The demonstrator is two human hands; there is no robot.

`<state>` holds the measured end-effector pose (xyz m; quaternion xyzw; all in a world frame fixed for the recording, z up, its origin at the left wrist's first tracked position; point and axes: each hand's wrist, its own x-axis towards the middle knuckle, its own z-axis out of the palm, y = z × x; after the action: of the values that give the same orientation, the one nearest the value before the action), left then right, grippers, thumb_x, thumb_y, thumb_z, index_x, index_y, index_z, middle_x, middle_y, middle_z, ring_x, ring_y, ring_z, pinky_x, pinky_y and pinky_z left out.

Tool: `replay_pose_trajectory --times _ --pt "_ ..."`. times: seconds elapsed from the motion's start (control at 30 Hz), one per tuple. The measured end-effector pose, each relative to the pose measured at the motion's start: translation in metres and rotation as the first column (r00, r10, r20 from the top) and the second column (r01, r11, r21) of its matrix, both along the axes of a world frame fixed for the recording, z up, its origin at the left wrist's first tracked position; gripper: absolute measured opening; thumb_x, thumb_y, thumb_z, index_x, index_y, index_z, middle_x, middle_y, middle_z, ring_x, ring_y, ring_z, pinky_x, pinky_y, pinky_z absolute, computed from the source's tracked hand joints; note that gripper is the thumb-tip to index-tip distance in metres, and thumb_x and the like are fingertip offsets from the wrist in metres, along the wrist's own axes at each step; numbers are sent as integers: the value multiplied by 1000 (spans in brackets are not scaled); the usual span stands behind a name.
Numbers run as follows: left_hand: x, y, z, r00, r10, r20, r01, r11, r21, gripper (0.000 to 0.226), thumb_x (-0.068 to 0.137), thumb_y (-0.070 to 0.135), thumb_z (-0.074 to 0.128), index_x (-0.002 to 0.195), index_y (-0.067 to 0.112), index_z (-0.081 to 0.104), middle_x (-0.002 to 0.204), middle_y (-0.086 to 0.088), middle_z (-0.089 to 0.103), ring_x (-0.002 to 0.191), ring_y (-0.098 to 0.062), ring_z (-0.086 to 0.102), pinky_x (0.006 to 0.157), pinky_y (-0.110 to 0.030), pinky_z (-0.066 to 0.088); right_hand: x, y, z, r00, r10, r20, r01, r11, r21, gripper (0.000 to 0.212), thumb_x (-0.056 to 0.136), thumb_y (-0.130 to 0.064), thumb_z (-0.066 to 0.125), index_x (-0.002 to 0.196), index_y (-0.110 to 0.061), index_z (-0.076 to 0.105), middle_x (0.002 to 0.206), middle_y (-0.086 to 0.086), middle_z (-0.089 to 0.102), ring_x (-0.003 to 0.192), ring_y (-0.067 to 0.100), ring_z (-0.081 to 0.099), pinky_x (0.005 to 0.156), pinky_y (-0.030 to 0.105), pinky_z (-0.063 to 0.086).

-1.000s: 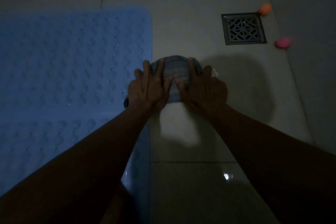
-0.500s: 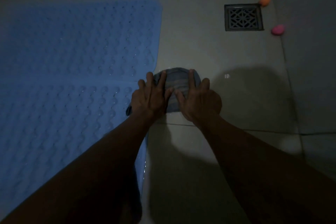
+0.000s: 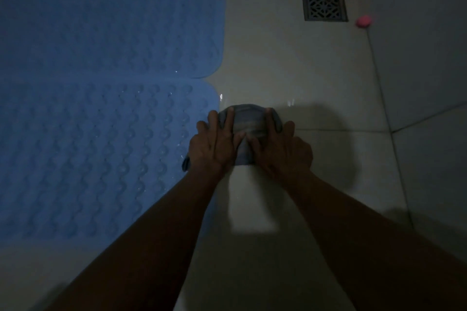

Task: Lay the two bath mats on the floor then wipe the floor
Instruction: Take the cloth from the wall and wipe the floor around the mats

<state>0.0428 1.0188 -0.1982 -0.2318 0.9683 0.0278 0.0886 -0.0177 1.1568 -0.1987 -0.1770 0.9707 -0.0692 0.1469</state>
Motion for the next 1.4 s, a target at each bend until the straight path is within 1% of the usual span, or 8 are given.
replay_pose_trajectory --times 0.3,0.47,0.77,0.83,0.9,1.03,1.13,1.4 --pt "77 33 -5 997 -68 -40 70 996 54 67 100 55 34 155 26 9 135 -12 35 107 -32 46 65 -37 33 79 29 12 996 -54 -75 60 995 79 81 85 -80 21 152 -43 -5 130 19 42 83 36 60 66 36 32" --pt "108 39 -3 995 -96 -33 99 990 105 67 101 57 26 157 25 10 142 -12 31 114 -32 41 64 -37 34 114 42 4 993 -114 -22 116 986 117 81 86 -79 22 153 -42 -5 139 21 38 92 39 60 72 39 41" --pt "135 50 -3 991 -122 -52 121 993 -16 69 101 59 21 157 21 8 139 -13 33 110 -31 44 64 -36 33 137 55 -6 998 -38 -58 44 994 99 84 87 -78 21 153 -37 -10 138 21 40 91 35 60 68 35 32" --pt "137 51 -4 993 -108 -51 108 994 12 70 100 60 25 157 22 9 140 -14 32 111 -32 44 66 -38 37 141 59 -5 998 -34 -56 38 996 77 83 88 -77 20 154 -36 -9 134 21 41 92 35 59 69 36 31" --pt "144 56 -6 994 -96 -51 96 995 8 72 99 61 29 157 23 10 141 -14 32 113 -34 44 68 -39 41 148 63 -3 999 -11 -43 13 998 54 82 89 -76 20 153 -35 -11 132 20 40 93 36 58 70 36 32" --pt "169 71 -6 997 -68 -38 66 995 -72 68 100 60 23 157 25 12 143 -13 33 112 -32 46 65 -37 32 170 78 -1 999 18 -47 -16 999 41 81 90 -74 22 154 -34 -10 130 18 40 91 35 57 69 37 33" --pt "189 85 -3 998 -61 -22 58 994 -96 68 100 60 22 158 24 11 141 -12 35 109 -30 46 64 -36 32 189 88 0 999 13 -30 -12 1000 27 80 91 -72 24 154 -35 -8 132 16 39 96 36 55 70 38 32" --pt "229 112 2 1000 13 -4 -14 998 -59 69 100 60 23 158 26 5 135 -10 34 107 -28 46 62 -35 36 227 106 -8 998 7 -57 -7 1000 5 79 90 -72 25 153 -37 -7 130 13 40 98 34 52 71 38 38"
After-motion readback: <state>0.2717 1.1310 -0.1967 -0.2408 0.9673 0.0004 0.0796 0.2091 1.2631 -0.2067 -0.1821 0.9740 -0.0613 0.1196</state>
